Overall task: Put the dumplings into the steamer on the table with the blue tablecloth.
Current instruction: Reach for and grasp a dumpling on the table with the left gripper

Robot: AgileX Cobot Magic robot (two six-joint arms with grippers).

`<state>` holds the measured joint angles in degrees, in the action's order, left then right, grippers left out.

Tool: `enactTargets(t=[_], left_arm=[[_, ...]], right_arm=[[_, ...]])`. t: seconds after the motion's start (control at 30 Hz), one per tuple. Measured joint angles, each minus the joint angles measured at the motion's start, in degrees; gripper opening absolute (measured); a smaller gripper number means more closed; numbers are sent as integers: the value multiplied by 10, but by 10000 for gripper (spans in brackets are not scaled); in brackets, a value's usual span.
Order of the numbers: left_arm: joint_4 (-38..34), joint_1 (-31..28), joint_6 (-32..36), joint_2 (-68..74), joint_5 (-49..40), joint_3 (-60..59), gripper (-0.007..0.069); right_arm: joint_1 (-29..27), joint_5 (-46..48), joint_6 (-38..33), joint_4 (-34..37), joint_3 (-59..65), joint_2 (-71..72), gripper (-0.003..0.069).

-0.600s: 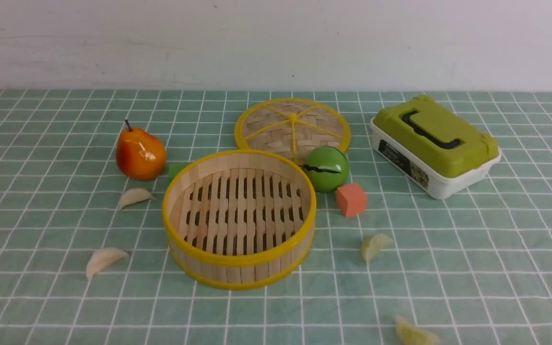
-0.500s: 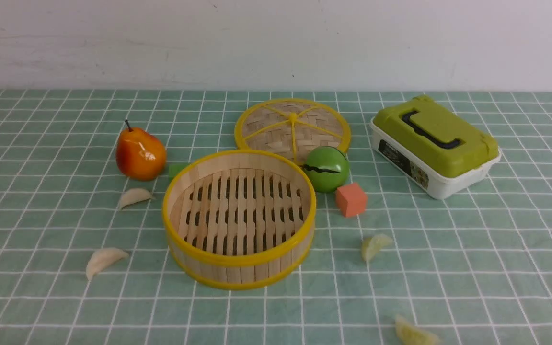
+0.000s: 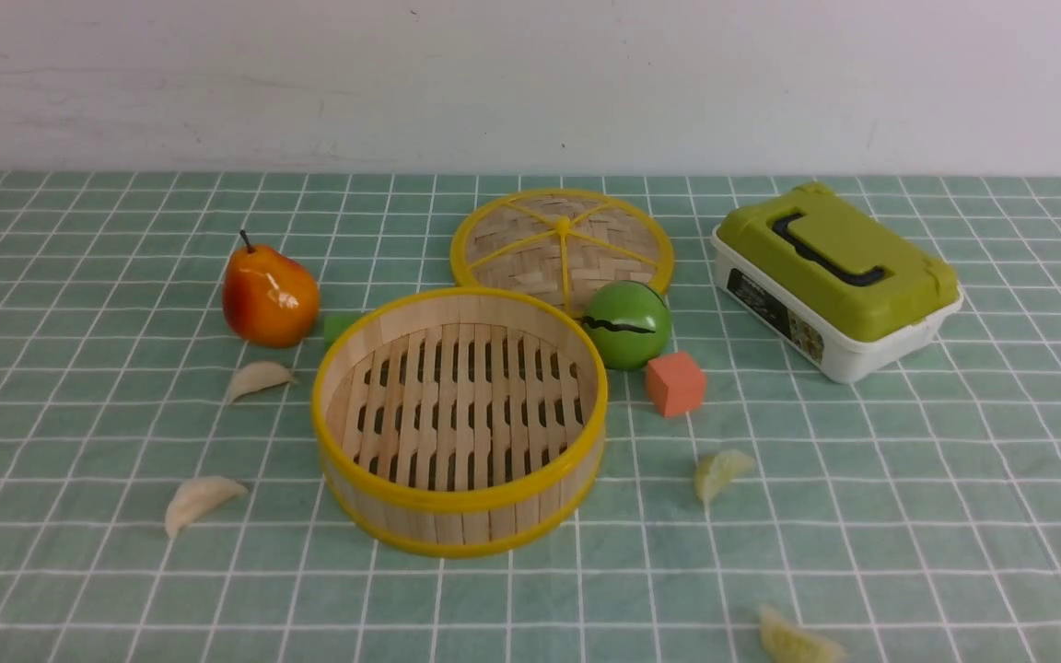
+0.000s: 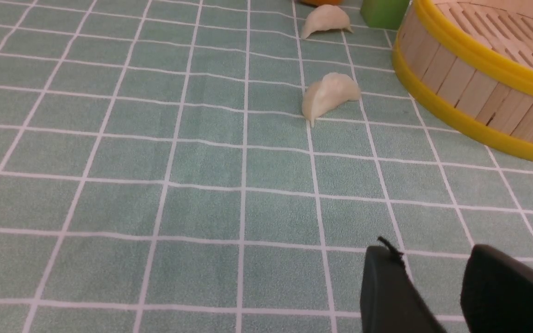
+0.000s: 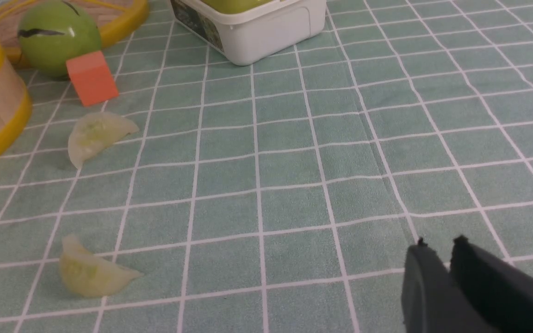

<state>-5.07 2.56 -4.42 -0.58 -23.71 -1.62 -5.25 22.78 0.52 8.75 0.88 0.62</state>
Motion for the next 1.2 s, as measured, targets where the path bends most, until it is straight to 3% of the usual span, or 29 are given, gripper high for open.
enactTargets(t=[0.57, 0.73, 0.87, 1.07, 1.2], left_arm=[[9, 0, 1, 0, 30, -1, 237], [9, 0, 1, 0, 139, -2, 237], [9, 0, 1, 0, 309, -2, 237], [9, 0, -7, 0, 500, -2, 237], [8, 0, -95, 0, 575, -2, 234]], right_arm=[[0, -21, 0, -5, 2, 0, 104], [0, -120, 0, -4, 7, 0, 111], [0, -296, 9, -4, 7, 0, 114], [0, -497, 110, -3, 7, 0, 114], [0, -540, 176, -8, 7, 0, 114]])
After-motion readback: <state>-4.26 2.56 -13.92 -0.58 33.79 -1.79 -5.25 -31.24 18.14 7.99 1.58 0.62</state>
